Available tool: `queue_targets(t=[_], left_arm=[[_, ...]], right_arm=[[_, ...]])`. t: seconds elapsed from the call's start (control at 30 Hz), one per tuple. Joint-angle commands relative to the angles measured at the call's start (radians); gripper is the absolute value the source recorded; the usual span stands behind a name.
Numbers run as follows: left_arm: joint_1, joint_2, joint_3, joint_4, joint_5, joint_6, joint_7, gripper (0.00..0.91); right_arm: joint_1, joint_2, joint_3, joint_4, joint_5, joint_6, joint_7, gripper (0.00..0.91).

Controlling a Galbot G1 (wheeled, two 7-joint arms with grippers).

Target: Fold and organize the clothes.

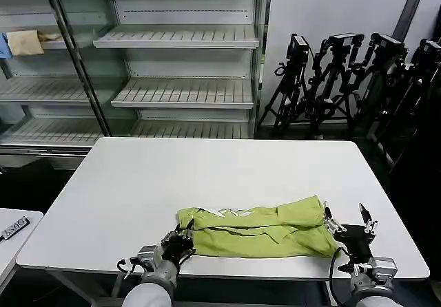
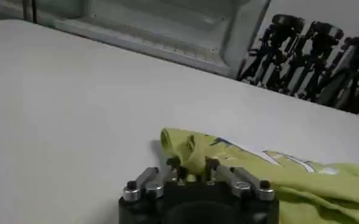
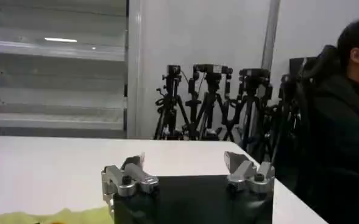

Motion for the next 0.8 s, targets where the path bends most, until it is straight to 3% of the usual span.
queue_targets(t=[0.03, 0.2, 0.47, 0.8], left_arm=[[0.000, -0.004, -0.025, -0.007, -0.197, -0.017, 0.004, 0.020], [0.004, -0.007, -0.066, -0.017, -0.392, -0.024, 0.015, 0.020], [0.016, 0.007, -0.160, -0.047, -0.533, -0.043, 0.028, 0.020], [0.036, 0.151, -0.417, -0.055, -0.699, -0.026, 0.018, 0.020]], right_arm=[[-0.001, 0.001, 0.004, 0.006, -0.001, -0.001, 0.002, 0.907], [-0.002, 0.001, 0.009, 0.011, 0.005, -0.004, 0.004, 0.907], [-0.005, 0.001, 0.017, 0.013, 0.018, -0.004, 0.006, 0.907], [0.007, 0.001, 0.017, 0.003, 0.032, -0.006, 0.006, 0.907]])
